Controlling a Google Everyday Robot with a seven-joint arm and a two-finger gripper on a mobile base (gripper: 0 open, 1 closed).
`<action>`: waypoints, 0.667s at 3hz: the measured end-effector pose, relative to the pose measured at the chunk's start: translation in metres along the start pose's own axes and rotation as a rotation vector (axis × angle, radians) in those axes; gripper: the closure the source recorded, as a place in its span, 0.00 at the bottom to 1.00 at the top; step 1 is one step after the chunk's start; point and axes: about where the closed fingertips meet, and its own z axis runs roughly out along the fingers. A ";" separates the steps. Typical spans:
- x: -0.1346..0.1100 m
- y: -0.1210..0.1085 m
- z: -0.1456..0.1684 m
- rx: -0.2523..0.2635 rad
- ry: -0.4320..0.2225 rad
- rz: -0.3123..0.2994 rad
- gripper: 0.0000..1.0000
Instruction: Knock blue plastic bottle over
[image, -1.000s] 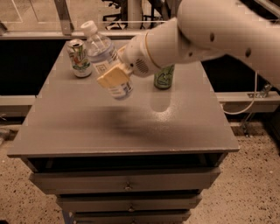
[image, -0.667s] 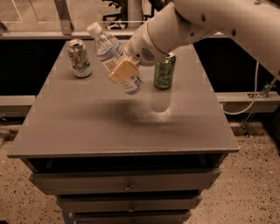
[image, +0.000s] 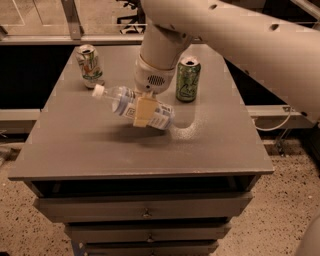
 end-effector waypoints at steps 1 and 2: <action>-0.003 0.024 0.023 -0.057 0.102 -0.035 0.70; -0.010 0.033 0.034 -0.066 0.122 -0.046 0.47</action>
Offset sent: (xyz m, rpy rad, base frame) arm -0.0424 0.0294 -0.0399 -0.1551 0.0482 0.0741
